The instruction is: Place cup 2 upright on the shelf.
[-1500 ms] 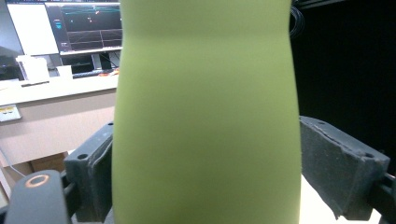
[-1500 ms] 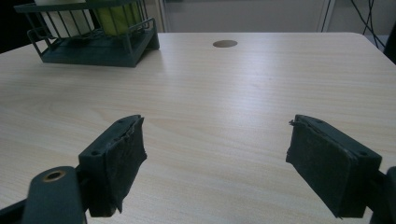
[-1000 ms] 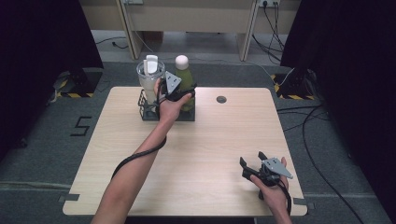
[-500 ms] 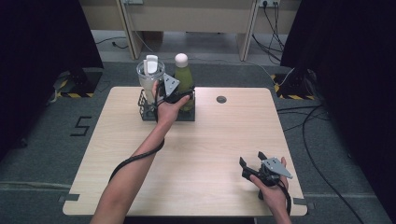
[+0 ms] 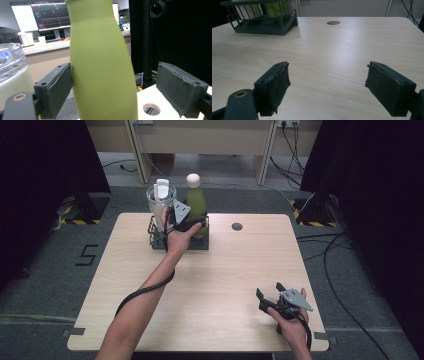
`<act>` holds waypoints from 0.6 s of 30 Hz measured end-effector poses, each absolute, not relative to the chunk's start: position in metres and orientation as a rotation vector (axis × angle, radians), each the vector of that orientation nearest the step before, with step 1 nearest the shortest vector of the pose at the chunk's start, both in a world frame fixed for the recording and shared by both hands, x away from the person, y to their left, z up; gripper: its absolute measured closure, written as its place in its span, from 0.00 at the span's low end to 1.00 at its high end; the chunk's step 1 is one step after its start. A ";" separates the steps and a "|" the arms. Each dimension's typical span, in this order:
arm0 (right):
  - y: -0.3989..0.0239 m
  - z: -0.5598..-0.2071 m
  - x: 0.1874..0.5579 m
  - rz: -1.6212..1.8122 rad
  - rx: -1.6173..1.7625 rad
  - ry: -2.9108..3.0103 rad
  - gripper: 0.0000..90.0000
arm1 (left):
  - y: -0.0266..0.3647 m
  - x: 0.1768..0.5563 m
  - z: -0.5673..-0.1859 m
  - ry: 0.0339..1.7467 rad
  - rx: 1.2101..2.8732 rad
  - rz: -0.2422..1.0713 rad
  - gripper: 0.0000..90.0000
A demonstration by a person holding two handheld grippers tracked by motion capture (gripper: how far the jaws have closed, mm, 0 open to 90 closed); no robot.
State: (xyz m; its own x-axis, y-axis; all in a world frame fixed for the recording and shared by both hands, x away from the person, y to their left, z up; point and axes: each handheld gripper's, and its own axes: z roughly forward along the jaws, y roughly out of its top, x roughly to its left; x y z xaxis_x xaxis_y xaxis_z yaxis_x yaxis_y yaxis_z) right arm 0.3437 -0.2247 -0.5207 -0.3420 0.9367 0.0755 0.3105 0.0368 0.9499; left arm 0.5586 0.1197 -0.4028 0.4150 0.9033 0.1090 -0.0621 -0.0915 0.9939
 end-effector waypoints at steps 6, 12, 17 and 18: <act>-0.225 -0.521 0.344 1.322 1.274 1.707 0.21 | 0.121 0.553 -0.404 0.802 1.433 0.982 0.15; -0.225 -0.521 0.343 1.317 1.270 1.709 0.21 | 0.122 0.546 -0.403 0.787 1.429 0.977 0.15; -0.225 -0.521 0.344 1.318 1.271 1.707 0.21 | 0.123 0.540 -0.404 0.776 1.433 0.973 0.15; -0.225 -0.521 0.343 1.317 1.271 1.707 0.21 | 0.124 0.538 -0.403 0.773 1.435 0.971 0.15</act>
